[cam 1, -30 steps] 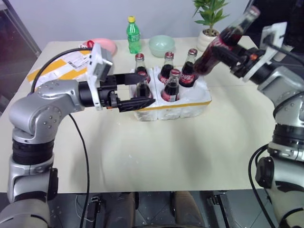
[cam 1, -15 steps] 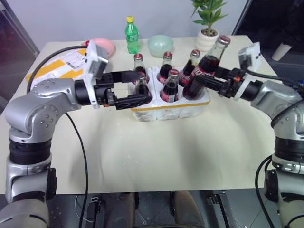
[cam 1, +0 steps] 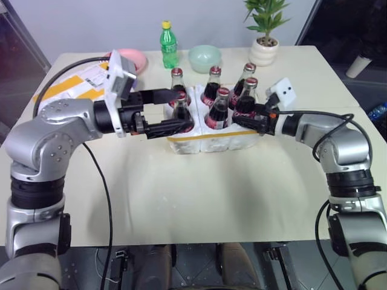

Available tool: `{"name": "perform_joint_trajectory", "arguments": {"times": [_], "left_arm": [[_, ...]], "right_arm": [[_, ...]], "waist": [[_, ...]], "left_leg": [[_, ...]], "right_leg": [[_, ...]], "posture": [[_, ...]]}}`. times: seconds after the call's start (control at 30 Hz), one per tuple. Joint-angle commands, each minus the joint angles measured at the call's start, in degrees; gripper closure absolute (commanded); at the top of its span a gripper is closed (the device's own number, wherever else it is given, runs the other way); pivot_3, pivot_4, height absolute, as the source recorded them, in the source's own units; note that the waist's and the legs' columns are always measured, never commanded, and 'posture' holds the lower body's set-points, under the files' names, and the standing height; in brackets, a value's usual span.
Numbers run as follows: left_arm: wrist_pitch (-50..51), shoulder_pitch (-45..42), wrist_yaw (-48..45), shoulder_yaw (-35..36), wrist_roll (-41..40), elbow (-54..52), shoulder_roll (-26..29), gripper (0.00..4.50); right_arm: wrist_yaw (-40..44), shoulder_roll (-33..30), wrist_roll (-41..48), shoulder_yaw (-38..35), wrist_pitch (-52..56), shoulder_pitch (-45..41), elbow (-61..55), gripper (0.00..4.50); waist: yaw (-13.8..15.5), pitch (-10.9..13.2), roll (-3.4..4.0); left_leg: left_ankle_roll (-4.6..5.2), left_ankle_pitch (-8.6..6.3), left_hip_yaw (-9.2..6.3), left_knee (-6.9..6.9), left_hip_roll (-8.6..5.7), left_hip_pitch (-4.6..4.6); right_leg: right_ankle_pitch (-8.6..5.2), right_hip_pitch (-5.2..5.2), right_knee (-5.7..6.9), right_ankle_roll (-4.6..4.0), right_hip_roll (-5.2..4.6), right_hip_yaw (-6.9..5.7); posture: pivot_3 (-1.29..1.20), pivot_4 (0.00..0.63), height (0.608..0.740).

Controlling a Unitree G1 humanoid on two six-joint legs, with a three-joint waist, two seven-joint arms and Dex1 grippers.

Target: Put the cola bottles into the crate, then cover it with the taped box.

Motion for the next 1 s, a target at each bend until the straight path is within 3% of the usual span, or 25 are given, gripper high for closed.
{"name": "perform_joint_trajectory", "arguments": {"times": [0.03,0.3,0.5,0.7,0.83,1.0], "left_arm": [[-1.1,0.7,-0.2,1.3,0.6,-0.9,1.5,0.00],[-3.5,7.3,4.5,6.7,5.6,-1.2,6.5,0.00],[-11.4,20.8,8.8,16.1,18.7,3.3,16.6,0.00],[-25.5,38.7,17.5,22.6,38.0,15.9,22.9,0.00],[-31.8,39.5,23.4,18.8,45.0,25.5,22.8,0.00],[-43.0,27.4,29.8,8.0,53.4,42.2,20.1,0.00]], "right_arm": [[0.7,-0.9,0.7,-1.7,2.1,-0.3,-1.7,0.03],[3.9,-7.9,13.5,-14.5,13.6,-1.5,-13.9,0.03],[8.7,-18.3,17.9,-23.0,15.9,3.0,-16.1,0.03],[16.6,-22.2,24.8,-28.9,15.0,13.6,-25.1,0.03],[19.1,-22.5,28.7,-30.9,14.8,17.3,-28.5,0.03],[19.0,-23.5,30.6,-31.0,14.5,17.6,-28.7,0.03]], "waist": [[0.0,0.0,-0.04],[0.2,0.0,-0.03],[0.1,0.0,-0.04],[-0.1,0.0,-0.03],[1.0,-0.1,-0.14],[2.5,-0.1,-0.20]], "left_leg": [[0.00,0.00,0.00,0.02,0.00,0.06],[0.01,-0.01,-0.04,-0.09,0.00,0.01],[0.04,-0.02,-0.02,-0.29,0.02,0.04],[0.04,-0.03,0.16,-0.47,0.07,0.18],[0.04,-0.03,0.14,-0.44,0.08,0.22],[0.01,-0.03,0.18,-0.22,0.07,0.21]], "right_leg": [[0.00,0.07,0.00,0.00,0.00,0.00],[-0.01,-0.03,0.00,0.00,0.00,-0.01],[-0.03,-0.08,-0.06,-0.04,0.00,-0.04],[-0.05,-0.08,-0.10,-0.08,-0.01,0.06],[-0.09,-0.01,-0.11,-0.15,-0.02,0.04],[-0.15,0.11,-0.17,-0.29,-0.09,0.02]], "posture": [[0.00,0.150,0.739],[0.00,0.150,0.739],[0.00,0.150,0.739],[0.00,0.150,0.739],[0.00,0.150,0.739],[0.00,0.150,0.739]]}}
